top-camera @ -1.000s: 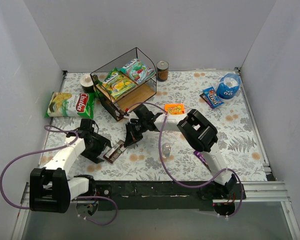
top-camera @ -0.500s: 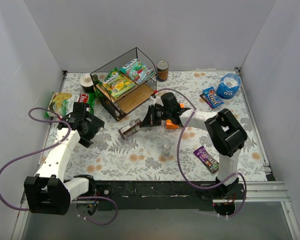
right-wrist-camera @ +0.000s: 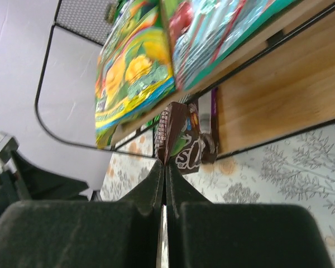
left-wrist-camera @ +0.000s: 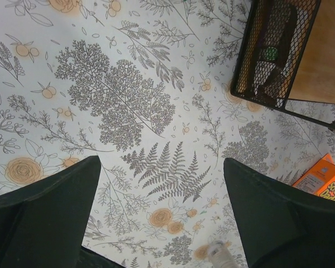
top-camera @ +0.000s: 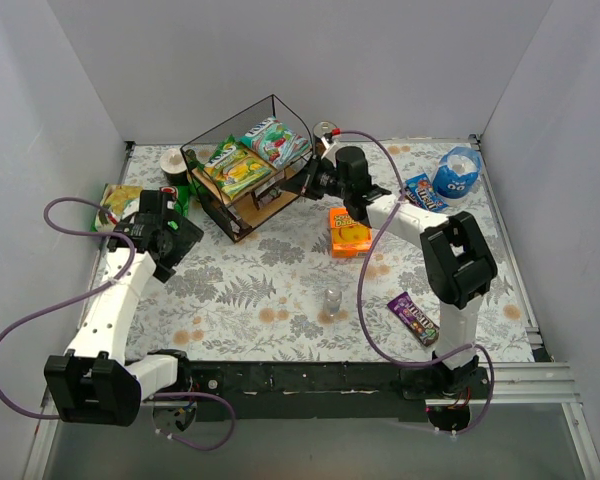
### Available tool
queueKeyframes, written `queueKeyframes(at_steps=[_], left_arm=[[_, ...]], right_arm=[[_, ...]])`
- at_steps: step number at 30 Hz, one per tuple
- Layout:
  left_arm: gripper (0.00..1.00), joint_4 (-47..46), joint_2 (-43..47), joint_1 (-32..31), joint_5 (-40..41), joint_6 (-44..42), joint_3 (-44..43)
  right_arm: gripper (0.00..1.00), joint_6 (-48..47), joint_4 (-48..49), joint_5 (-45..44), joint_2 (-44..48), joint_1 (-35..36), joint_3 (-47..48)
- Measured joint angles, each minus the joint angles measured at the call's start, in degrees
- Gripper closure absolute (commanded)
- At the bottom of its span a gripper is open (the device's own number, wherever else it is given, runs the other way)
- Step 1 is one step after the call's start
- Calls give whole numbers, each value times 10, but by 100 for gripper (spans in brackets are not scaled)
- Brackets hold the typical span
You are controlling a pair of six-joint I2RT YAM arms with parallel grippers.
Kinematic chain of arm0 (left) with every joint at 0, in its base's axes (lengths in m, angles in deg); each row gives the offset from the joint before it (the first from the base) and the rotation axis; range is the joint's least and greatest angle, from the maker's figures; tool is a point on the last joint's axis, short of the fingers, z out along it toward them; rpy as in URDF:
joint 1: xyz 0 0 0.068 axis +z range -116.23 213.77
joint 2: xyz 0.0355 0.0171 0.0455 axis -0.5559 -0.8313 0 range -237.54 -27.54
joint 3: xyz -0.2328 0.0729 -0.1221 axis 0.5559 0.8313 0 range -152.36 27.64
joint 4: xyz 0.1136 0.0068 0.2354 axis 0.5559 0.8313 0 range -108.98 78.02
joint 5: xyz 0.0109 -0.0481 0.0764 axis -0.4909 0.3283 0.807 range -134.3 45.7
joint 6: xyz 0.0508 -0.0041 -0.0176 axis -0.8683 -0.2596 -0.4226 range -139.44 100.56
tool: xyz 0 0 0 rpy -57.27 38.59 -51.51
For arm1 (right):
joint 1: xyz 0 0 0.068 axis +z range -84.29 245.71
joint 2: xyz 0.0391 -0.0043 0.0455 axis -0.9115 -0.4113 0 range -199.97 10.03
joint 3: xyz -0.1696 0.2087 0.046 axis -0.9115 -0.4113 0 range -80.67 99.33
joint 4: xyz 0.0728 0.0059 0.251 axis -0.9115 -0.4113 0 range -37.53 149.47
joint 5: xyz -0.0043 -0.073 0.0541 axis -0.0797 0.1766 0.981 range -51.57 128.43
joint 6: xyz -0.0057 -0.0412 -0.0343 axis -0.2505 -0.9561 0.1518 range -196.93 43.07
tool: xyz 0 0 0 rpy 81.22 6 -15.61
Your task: Place and organize the candy bags onto the shelf
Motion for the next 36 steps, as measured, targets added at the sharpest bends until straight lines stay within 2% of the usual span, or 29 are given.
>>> queueKeyframes(at_steps=[10,25,36], left_arm=[[4,17,-6,0,19,-27,-67],[4,29,-9,0,10,-43,-87],[4,25,-23,-8,4,-38,-115]], right_arm=[[99,54,1,-98,-73,5,43],[99,146,-23,-200,-158,46,83],[99,297,-58,-299,-199,86,86]])
